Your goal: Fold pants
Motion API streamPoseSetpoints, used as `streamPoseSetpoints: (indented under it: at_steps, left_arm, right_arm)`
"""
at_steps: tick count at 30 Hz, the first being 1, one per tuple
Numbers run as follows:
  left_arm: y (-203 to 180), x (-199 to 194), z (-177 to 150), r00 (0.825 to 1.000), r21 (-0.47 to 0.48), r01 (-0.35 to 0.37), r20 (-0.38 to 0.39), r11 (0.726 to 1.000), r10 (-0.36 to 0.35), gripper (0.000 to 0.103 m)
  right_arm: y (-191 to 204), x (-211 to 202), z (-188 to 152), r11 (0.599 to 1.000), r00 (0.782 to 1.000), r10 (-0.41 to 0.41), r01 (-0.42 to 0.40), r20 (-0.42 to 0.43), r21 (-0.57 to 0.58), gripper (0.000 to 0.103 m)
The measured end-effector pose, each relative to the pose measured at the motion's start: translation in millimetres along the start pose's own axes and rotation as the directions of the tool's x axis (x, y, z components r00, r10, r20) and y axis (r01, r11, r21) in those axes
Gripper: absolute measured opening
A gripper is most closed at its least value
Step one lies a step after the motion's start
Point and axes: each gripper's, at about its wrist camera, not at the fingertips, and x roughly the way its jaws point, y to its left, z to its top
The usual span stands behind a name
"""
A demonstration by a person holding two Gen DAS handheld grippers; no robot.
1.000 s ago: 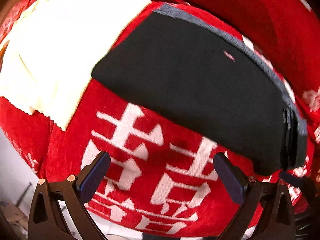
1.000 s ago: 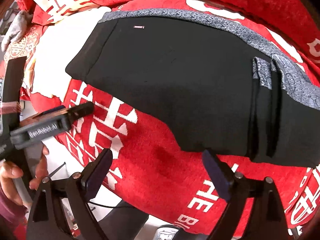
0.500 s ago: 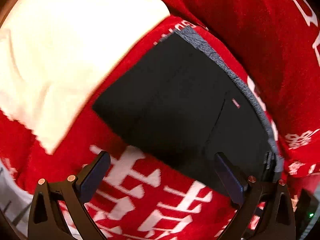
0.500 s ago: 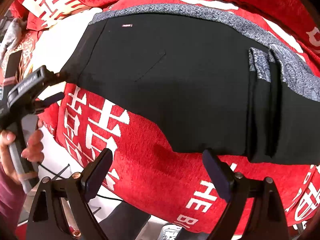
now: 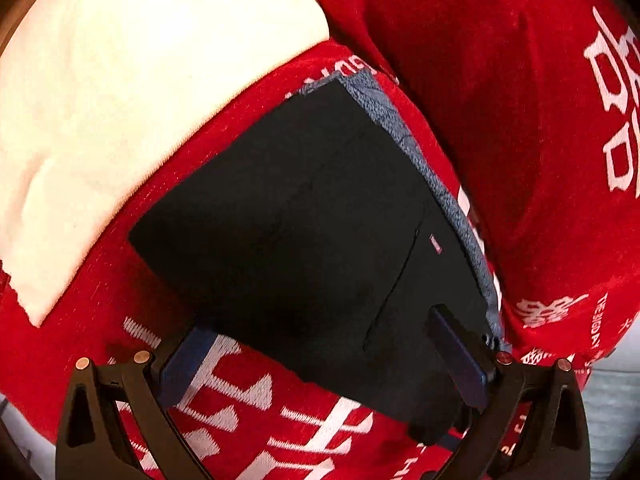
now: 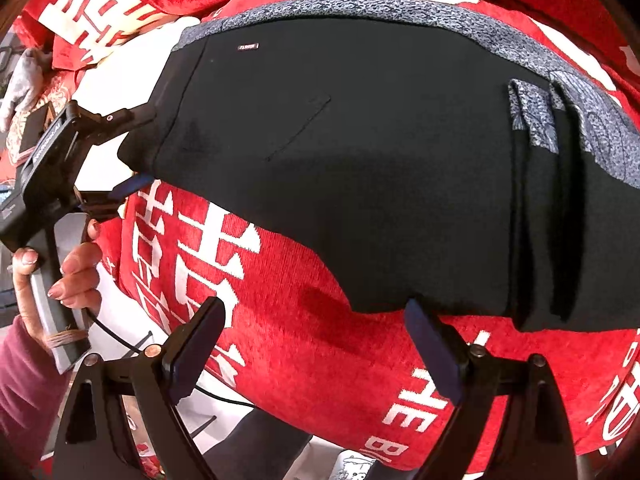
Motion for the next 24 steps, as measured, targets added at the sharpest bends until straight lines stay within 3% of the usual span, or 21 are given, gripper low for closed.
streamPoseSetpoints:
  at_steps: [7, 11, 13, 18, 20, 22, 24]
  left_arm:
    - [2, -4, 2, 0.997, -0.018, 0.075, 0.000, 0.997, -0.075, 0.103]
    - [-10, -12, 0, 0.983, -0.004, 0.181, 0.020, 0.983, -0.181, 0.103]
    - [-15, -7, 2, 0.988, 0.018, 0.152, 0.024, 0.988, -0.152, 0.103]
    - [-11, 14, 13, 0.995, -0.041, 0.096, -0.005, 0.995, -0.096, 0.102]
    - [-15, 14, 14, 0.999, -0.041, 0.032, 0.003, 0.999, -0.032, 0.088]
    - [-22, 13, 13, 0.997, 0.009, -0.074, 0.021, 0.997, 0.074, 0.046]
    - [-33, 13, 11, 0.985, 0.085, -0.170, 0.047, 0.982, 0.166, 0.041]
  right_arm:
    - [-1, 2, 0, 1.000, 1.000, 0.002, -0.002, -0.001, 0.009, 0.093]
    - [-2, 1, 1, 1.000, 1.000, 0.005, -0.005, 0.001, 0.007, 0.093]
    - [-4, 1, 2, 1.000, 1.000, 0.006, -0.006, 0.006, 0.012, 0.093]
    - [-3, -5, 7, 1.000, 0.999, -0.006, 0.006, 0.042, 0.005, 0.093]
    - [-2, -11, 12, 1.000, 0.998, -0.013, 0.013, 0.061, -0.008, 0.093]
    - [-3, -20, 24, 1.000, 0.996, -0.018, 0.020, 0.085, -0.020, 0.093]
    - [-4, -28, 36, 0.999, 0.994, -0.024, 0.027, 0.103, -0.028, 0.093]
